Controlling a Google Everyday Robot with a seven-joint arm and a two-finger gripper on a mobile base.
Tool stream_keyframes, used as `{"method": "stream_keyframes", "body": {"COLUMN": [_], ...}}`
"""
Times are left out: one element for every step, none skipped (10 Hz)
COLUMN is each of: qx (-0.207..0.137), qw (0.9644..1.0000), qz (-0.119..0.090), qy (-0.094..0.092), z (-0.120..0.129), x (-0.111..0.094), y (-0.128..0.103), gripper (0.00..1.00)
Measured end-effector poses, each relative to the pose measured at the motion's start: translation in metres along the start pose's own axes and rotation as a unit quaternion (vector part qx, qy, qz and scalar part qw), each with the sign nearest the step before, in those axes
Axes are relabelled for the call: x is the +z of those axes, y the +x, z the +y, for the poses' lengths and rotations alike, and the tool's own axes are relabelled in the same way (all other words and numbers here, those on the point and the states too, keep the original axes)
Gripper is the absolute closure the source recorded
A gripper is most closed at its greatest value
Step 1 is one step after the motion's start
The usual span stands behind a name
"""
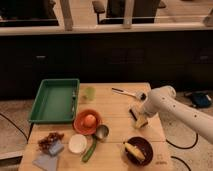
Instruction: Place eraser in plastic cup
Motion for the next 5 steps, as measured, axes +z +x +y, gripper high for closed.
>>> {"method": "stream_keyframes", "body": {"qx": [-0.002, -0.002, -0.003, -0.003, -0.004], "qw": [1.0000, 1.0000, 1.0000, 1.0000, 1.0000], "qz": [-0.001, -0.001, 0.000, 0.001, 0.002], "qy": [-0.002, -0.003, -0.003, -0.005, -0.006], "z": [-0.0010, -0.0023, -0.0037, -0.0041, -0.0046], "x": [0.0022, 0.0045, 0.0058, 0.0077, 0.0091], "y": [-0.0051, -0.0066, -0.0074, -0.0078, -0.0076], "gripper": [0.22, 0.31, 0.40, 0.51, 0.62]}}
